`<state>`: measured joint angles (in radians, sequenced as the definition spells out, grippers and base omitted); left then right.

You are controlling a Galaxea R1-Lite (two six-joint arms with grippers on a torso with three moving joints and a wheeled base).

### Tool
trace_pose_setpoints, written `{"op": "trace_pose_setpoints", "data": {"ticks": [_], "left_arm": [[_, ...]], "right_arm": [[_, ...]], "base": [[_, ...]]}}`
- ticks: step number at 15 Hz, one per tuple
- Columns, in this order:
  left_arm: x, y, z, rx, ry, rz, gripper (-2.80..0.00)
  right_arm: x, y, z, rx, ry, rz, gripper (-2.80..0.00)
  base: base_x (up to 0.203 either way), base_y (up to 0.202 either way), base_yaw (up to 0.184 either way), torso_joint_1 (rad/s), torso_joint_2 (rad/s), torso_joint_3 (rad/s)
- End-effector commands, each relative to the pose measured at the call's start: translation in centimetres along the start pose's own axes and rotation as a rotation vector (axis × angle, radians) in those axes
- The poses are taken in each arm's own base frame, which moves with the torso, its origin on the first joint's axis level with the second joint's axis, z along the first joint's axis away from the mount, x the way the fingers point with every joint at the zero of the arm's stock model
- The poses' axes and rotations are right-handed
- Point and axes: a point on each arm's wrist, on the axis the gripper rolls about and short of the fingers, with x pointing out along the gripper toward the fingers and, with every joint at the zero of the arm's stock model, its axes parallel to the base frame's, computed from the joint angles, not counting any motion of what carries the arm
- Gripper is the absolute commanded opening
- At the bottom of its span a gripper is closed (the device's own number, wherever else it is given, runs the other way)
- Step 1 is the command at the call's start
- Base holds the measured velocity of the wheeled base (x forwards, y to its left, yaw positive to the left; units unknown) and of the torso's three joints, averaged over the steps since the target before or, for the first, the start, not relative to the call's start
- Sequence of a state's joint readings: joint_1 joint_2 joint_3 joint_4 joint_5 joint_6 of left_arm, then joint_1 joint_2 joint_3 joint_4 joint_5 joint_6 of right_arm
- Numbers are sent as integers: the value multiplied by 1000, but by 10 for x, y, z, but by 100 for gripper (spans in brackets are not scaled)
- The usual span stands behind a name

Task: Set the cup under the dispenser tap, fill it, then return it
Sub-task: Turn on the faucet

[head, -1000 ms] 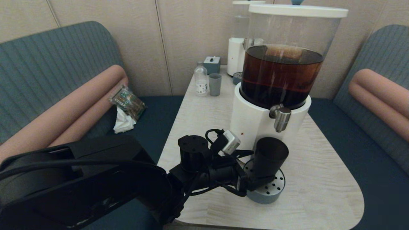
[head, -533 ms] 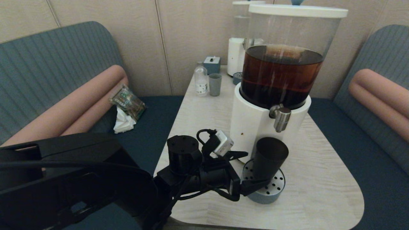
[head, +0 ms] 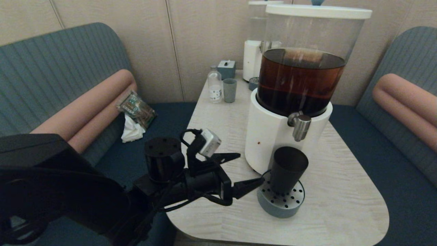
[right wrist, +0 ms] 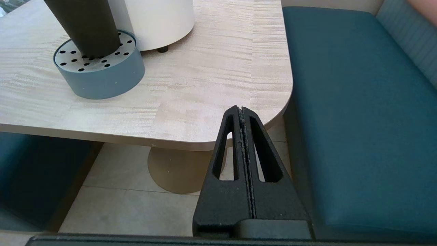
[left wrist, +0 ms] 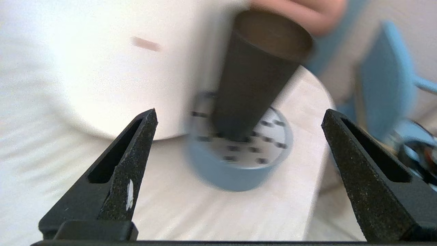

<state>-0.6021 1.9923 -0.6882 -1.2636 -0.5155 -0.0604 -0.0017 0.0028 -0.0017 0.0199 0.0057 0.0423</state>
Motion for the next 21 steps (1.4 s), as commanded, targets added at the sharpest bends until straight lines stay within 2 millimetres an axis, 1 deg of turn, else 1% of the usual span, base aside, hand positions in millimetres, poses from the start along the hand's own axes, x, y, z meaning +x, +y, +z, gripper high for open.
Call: {"op": "trace_pose_setpoints", "data": {"ticks": [1,4,5,6,9,10,12,14,15,17,21], "left_arm": [[-37,12,36,39,-83,96,0],[-86,20,73,78,-161,285,0],[-107,24,83,94,-188,374,0],[-130,28,90,109,-211,471,0],[-184,24,104,149,-264,673,0],[-195,24,106,147,-264,720,0],[-203,23,101,137,-255,761,0],[-210,14,104,152,-273,768,0],[-213,7,106,163,-284,768,-280],[-220,-5,110,188,-317,785,-280],[-235,-34,102,201,-349,831,-280]], "right_arm": [[0,0,0,1,1,1,-280],[0,0,0,1,1,1,-280],[0,0,0,1,1,1,-280],[0,0,0,1,1,1,-280],[0,0,0,1,1,1,-280],[0,0,0,1,1,1,-280],[0,0,0,1,1,1,-280],[0,0,0,1,1,1,-280],[0,0,0,1,1,1,-280],[0,0,0,1,1,1,-280],[0,0,0,1,1,1,-280]], "base": [[0,0,0,0,0,0],[0,0,0,0,0,0],[0,0,0,0,0,0],[0,0,0,0,0,0],[0,0,0,0,0,0],[0,0,0,0,0,0],[0,0,0,0,0,0],[0,0,0,0,0,0],[0,0,0,0,0,0],[0,0,0,0,0,0],[0,0,0,0,0,0]]}}
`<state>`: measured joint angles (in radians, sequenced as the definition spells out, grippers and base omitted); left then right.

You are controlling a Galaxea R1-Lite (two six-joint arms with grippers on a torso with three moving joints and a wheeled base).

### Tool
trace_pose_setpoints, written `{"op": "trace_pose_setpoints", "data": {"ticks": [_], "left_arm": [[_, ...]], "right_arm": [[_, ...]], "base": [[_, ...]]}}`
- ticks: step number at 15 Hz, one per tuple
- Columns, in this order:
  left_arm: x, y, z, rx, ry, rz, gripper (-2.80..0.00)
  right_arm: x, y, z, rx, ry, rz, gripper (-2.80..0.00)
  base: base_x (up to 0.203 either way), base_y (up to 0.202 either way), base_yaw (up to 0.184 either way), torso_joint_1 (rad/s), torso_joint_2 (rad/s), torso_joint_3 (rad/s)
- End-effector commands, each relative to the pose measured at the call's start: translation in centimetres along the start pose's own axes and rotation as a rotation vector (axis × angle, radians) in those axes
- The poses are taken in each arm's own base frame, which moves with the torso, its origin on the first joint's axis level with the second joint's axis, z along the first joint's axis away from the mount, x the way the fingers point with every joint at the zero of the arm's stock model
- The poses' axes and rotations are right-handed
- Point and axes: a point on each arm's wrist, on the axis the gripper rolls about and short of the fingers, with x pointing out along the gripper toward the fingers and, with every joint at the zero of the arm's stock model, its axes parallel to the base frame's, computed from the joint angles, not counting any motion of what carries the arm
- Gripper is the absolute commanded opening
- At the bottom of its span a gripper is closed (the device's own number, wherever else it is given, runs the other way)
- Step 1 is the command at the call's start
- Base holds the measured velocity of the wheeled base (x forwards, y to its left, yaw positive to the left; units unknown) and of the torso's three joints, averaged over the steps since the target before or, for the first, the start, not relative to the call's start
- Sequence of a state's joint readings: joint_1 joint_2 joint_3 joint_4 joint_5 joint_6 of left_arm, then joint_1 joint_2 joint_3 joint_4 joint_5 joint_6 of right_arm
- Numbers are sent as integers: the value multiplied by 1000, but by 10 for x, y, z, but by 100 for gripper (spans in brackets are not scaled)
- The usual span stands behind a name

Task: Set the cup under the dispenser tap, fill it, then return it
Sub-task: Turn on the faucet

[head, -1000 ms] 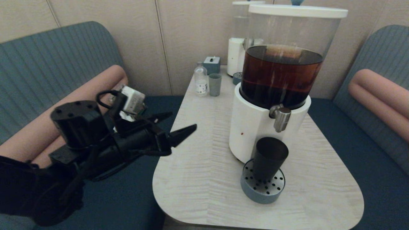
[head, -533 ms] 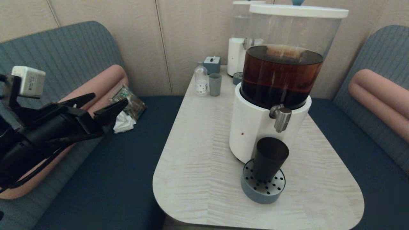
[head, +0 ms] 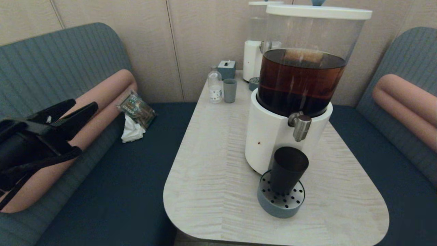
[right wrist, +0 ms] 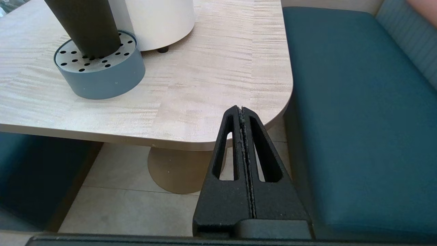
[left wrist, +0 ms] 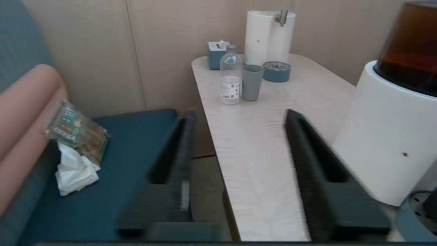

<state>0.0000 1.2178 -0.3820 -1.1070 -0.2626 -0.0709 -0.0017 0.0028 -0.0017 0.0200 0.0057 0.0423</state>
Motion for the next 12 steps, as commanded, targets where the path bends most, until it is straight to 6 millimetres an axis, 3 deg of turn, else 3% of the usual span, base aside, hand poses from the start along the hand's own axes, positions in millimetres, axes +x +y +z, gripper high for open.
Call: {"op": "trace_pose_setpoints", "data": {"ticks": [1,5,12], "left_arm": [[-20,-6,12,16,-65,15,-280],[-56,-16,26,44,-168,36,-280],[-143,-38,37,98,-339,95,-280]], "right_arm": [[0,0,0,1,0,1,-280],[0,0,0,1,0,1,-280],[0,0,0,1,0,1,-280]], "base": [[0,0,0,0,0,0],[0,0,0,0,0,0],[0,0,0,0,0,0]]}}
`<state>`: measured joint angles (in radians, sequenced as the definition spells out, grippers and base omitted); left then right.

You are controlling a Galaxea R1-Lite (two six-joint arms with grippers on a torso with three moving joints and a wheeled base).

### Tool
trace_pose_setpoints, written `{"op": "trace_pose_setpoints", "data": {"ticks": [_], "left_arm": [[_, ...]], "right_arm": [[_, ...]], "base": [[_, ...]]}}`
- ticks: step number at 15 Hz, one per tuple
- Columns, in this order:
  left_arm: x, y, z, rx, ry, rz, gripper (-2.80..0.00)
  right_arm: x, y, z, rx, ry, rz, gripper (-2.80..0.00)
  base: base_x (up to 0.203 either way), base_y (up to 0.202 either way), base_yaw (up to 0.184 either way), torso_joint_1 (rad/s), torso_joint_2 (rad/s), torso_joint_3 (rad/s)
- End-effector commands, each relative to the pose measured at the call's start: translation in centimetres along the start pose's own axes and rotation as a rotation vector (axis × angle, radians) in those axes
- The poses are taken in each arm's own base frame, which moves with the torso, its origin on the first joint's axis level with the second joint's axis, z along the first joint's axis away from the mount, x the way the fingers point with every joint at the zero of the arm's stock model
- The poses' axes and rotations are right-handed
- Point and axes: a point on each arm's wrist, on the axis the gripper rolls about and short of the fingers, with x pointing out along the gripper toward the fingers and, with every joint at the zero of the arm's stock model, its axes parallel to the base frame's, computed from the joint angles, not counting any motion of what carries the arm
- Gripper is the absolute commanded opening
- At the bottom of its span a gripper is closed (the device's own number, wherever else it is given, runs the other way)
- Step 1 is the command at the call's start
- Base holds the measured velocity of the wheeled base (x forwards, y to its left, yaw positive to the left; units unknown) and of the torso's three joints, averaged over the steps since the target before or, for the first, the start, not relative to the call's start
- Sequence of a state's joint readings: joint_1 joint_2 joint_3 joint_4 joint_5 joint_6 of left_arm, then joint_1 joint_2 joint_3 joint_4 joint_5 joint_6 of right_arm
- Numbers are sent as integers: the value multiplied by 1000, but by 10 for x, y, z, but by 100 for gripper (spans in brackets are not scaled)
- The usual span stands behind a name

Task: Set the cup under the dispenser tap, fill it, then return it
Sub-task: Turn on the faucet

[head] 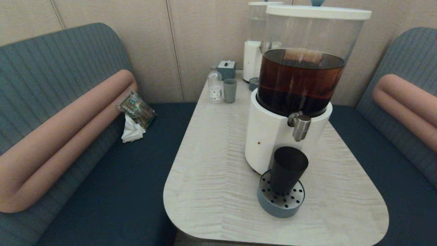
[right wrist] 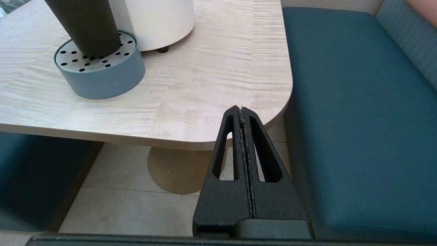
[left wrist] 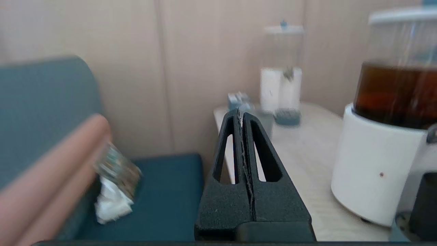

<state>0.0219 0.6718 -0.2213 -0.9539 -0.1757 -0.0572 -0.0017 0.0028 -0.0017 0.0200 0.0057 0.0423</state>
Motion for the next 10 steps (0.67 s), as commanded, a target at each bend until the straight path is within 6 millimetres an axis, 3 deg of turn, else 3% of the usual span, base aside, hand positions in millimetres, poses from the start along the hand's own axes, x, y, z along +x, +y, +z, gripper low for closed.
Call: {"op": "trace_pose_setpoints", "data": {"ticks": [1,6,10], "left_arm": [[-34,-7,17,25,-132,15,-280],[-72,-15,48,47,-343,19,-280],[-97,-19,36,43,-306,-8,-280]], "right_arm": [[0,0,0,1,0,1,-280],[0,0,0,1,0,1,-280],[0,0,0,1,0,1,-280]], "base": [[0,0,0,0,0,0],[0,0,0,0,0,0],[0,0,0,0,0,0]]}}
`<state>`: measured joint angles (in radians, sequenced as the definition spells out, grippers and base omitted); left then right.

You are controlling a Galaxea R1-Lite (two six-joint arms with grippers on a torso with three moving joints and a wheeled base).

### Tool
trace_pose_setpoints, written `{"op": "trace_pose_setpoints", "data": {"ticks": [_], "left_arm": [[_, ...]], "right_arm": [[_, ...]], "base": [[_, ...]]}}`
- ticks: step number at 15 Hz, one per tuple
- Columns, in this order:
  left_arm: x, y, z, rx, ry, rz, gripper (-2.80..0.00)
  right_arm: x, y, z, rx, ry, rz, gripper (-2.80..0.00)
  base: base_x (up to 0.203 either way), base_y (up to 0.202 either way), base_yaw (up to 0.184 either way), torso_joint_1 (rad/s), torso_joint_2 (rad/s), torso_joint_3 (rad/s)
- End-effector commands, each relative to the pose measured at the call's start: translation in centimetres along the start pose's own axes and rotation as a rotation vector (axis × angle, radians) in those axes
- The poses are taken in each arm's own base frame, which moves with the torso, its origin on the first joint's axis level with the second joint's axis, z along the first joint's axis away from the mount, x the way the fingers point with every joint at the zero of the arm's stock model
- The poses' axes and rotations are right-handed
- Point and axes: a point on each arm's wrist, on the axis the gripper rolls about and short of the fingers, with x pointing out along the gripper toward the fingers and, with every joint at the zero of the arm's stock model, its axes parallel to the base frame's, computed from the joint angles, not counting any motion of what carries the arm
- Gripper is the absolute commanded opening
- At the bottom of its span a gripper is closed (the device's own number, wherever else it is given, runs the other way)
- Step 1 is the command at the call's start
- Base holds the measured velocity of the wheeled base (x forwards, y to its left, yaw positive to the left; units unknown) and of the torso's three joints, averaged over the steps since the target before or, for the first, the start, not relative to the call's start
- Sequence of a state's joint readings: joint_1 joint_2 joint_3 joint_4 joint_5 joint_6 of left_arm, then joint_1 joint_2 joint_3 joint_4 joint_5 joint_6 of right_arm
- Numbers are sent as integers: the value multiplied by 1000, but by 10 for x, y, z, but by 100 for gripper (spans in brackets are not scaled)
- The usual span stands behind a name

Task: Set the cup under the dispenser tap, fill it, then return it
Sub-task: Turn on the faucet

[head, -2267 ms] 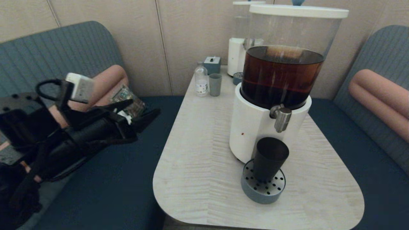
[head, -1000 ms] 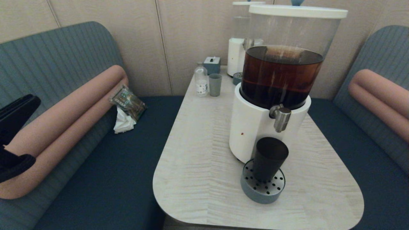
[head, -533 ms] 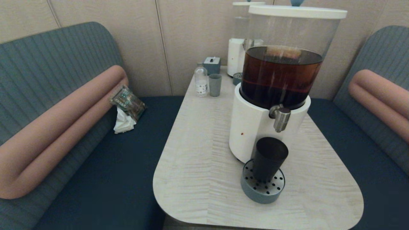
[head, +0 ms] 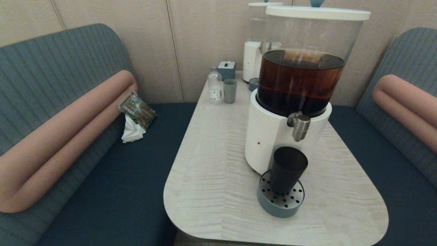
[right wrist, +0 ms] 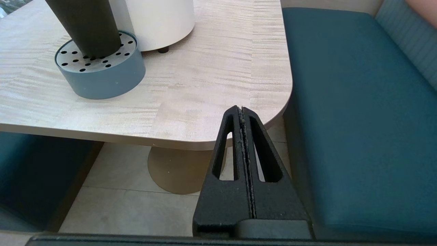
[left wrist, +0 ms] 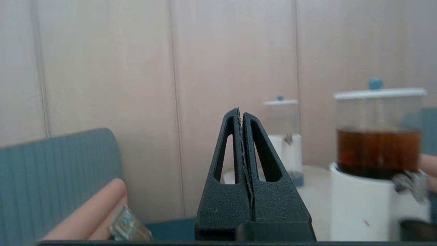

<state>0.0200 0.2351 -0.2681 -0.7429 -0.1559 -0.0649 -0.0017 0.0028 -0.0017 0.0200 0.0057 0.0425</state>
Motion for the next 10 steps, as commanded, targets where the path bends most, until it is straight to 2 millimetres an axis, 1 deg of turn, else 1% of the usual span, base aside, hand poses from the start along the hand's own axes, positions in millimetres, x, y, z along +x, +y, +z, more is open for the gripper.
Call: {"op": "trace_pose_setpoints", "data": {"ticks": [1,3,4,7,10], "left_arm": [[-21,-3,-7,1,-6,-26,-280],[-37,-6,-17,-4,22,-63,-280],[-46,-7,-29,-12,66,-91,-280],[-59,-7,-73,-35,218,-108,-280],[-65,-6,-92,-38,416,-47,-280]], "right_arm": [[0,0,0,0,0,1,-280],[0,0,0,0,0,1,-280],[0,0,0,0,0,1,-280],[0,0,0,0,0,-1,-280],[0,0,0,0,0,1,-280]], "base": [[0,0,0,0,0,0],[0,0,0,0,0,0],[0,0,0,0,0,0],[0,0,0,0,0,0],[0,0,0,0,0,0]]}}
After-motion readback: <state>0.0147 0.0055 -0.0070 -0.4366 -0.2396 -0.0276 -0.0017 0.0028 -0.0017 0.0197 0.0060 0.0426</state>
